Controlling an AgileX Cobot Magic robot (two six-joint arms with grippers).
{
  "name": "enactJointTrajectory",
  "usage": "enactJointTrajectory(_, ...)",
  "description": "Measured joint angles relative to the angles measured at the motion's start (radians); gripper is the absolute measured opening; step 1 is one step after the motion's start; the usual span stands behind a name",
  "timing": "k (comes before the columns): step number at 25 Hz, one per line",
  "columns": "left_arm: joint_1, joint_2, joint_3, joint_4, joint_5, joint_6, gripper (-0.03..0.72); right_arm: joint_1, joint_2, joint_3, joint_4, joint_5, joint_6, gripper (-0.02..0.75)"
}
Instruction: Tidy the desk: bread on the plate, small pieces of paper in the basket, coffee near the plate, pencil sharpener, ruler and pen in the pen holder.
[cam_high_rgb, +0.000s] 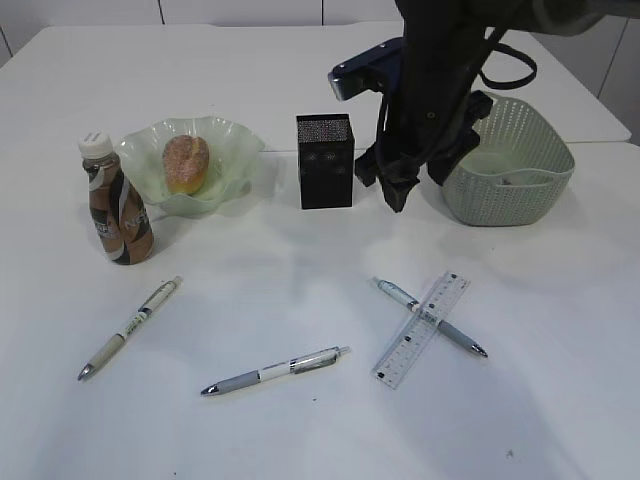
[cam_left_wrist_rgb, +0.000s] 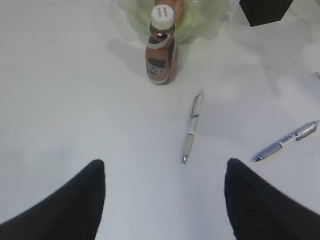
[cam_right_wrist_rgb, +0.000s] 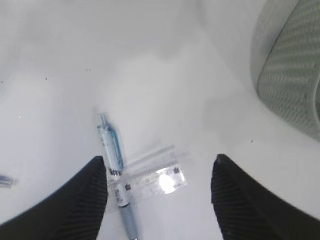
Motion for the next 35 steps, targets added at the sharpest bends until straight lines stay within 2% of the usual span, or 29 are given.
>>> enactJointTrajectory(5, 0.000, 0.000, 0.000, -0.014, 0.033, 0.000, 0.526, 0.000, 0.000, 0.000, 0.040, 0.048, 0.187, 0.512)
enactJointTrajectory(9, 0.000, 0.000, 0.000, -0.016, 0.059, 0.000, 0.526, 0.000, -0.001, 0.000, 0.178, 0.048, 0.316, 0.512)
enactJointTrajectory(14, 0.000, 0.000, 0.000, -0.007, 0.074, -0.001, 0.526, 0.000, -0.002, 0.000, 0.251, 0.048, 0.425, 0.512)
enactJointTrajectory(24, -0.005, 0.000, 0.000, 0.011, 0.077, -0.001, 0.526, 0.000, -0.101, 0.062, 0.254, 0.049, 0.516, 0.512)
enactJointTrajectory(30, -0.047, 0.000, 0.000, 0.011, 0.077, -0.001, 0.526, 0.000, -0.344, 0.175, 0.196, 0.054, 0.544, 0.512)
enactJointTrajectory(35, -0.073, 0.000, 0.000, 0.011, 0.077, -0.001, 0.526, 0.000, -0.442, 0.256, 0.163, 0.058, 0.595, 0.512)
